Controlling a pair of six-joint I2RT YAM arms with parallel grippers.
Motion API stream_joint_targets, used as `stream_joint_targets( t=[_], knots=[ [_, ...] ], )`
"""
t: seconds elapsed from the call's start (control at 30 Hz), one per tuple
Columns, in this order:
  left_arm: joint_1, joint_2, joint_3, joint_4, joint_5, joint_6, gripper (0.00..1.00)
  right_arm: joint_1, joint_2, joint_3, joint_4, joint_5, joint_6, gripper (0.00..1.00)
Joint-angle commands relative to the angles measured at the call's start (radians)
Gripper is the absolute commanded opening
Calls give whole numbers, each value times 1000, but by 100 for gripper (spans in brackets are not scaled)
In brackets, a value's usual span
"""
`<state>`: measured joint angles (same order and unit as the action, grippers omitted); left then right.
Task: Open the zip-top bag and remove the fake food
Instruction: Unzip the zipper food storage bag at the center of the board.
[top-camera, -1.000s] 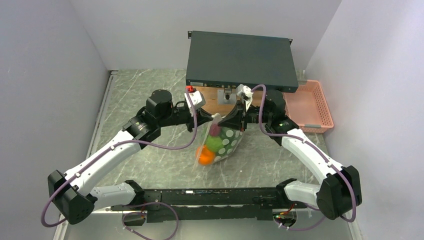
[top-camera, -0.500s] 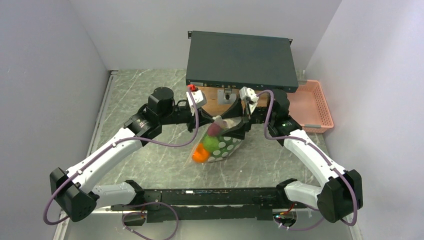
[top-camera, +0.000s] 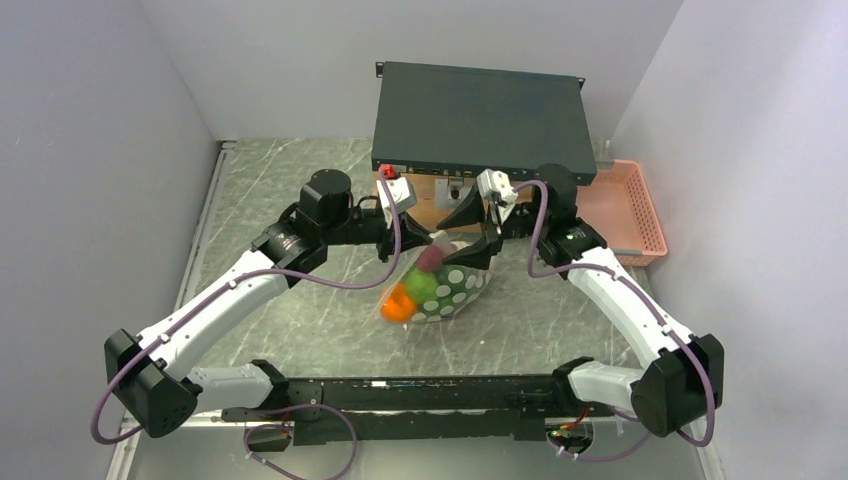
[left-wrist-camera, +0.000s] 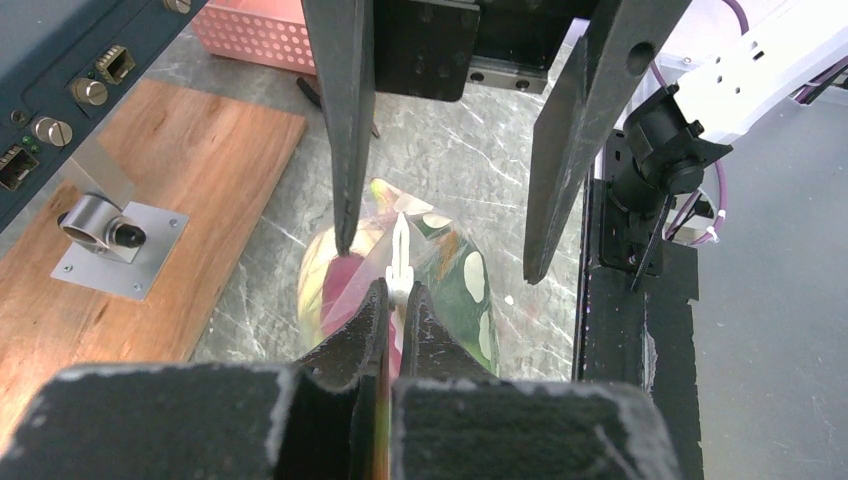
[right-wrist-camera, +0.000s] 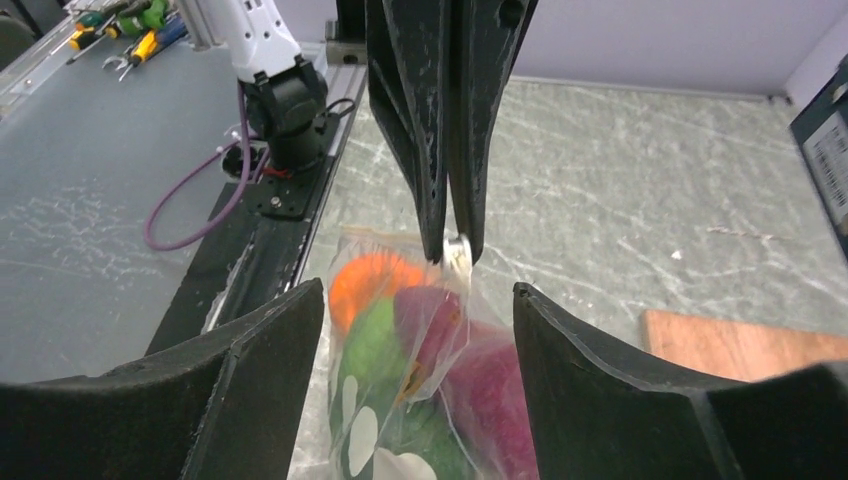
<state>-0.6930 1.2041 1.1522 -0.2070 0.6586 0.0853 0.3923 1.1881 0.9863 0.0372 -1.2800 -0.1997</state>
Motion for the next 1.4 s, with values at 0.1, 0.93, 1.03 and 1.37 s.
stream_joint_targets(
  t=[0.1,0.93,1.03,1.37],
  knots=[
    [0,-3,57,58,44,1,0,8,14,37,-181,-39,-204,61],
    [52,-78,-49,39,26,22,0,-89,6,29,106,65,166,0],
    [66,-91,-54,11,26,34,0,-99,4,26,96,65,158,0],
    [92,-135,-106,-85,-8,80,0,-126,-5,19,56,53,121,0]
  ],
)
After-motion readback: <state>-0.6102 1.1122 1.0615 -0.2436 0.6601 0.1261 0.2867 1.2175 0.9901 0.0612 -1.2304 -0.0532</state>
